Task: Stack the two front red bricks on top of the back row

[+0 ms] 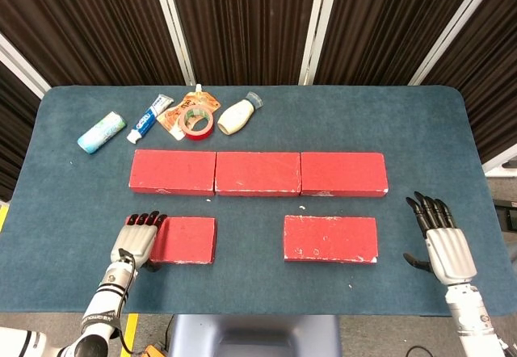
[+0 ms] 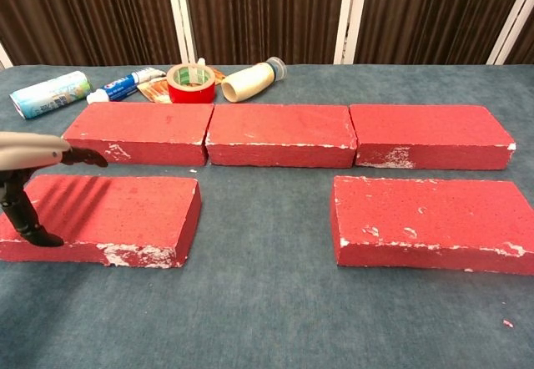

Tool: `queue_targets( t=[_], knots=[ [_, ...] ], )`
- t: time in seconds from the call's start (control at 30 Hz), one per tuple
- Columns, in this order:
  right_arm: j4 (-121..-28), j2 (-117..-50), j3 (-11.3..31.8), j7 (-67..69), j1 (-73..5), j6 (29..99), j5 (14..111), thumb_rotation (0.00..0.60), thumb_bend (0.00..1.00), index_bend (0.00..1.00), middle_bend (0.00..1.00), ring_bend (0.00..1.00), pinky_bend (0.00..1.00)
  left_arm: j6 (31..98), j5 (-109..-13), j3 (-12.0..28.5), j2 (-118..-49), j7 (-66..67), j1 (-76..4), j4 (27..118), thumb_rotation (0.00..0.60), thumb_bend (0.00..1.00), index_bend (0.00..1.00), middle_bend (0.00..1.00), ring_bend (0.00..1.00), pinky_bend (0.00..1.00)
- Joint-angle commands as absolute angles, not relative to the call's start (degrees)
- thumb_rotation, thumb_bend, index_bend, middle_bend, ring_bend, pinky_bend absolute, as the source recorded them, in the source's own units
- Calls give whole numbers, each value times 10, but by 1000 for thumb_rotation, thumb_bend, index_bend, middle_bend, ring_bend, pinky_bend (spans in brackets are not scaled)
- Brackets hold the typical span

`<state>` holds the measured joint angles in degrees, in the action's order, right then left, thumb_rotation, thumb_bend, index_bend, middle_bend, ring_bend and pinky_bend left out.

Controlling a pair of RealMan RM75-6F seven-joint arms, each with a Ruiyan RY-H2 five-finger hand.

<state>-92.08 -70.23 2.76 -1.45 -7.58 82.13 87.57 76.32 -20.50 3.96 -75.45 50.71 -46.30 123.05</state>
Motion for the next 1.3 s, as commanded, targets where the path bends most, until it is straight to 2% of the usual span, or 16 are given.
queue_targets(
  t=[0.03, 0.33, 0.47, 0.67, 1.3],
  knots=[
    [-921, -702, 28, -15, -76, 821, 875, 600, 0, 15, 107, 0, 0, 762, -207, 38, -757, 502, -462, 1227, 600, 186, 0, 0, 0, 4],
    [-923, -701, 27, -14, -76, 820, 875, 600, 0, 16, 107, 0, 0, 772, -230, 33, -775, 498, -463, 1214, 600, 190, 0, 0, 0, 0],
    [-923, -701, 27, -15, -76, 820, 874, 600, 0, 16, 107, 0, 0, 769, -227, 34, -786, 498, -465, 1205, 600, 119, 0, 0, 0, 0],
    [-923, -701, 27, -14, -76, 818, 871, 600, 0, 17, 107, 0, 0, 771, -228, 40, -798, 496, -469, 1192, 600, 98, 0, 0, 0, 0],
    [-924, -701, 27, -19, -78, 811, 868, 600, 0, 24, 107, 0, 0, 747, -213, 48, -816, 495, -478, 1157, 600, 92, 0, 0, 0, 0]
  ],
)
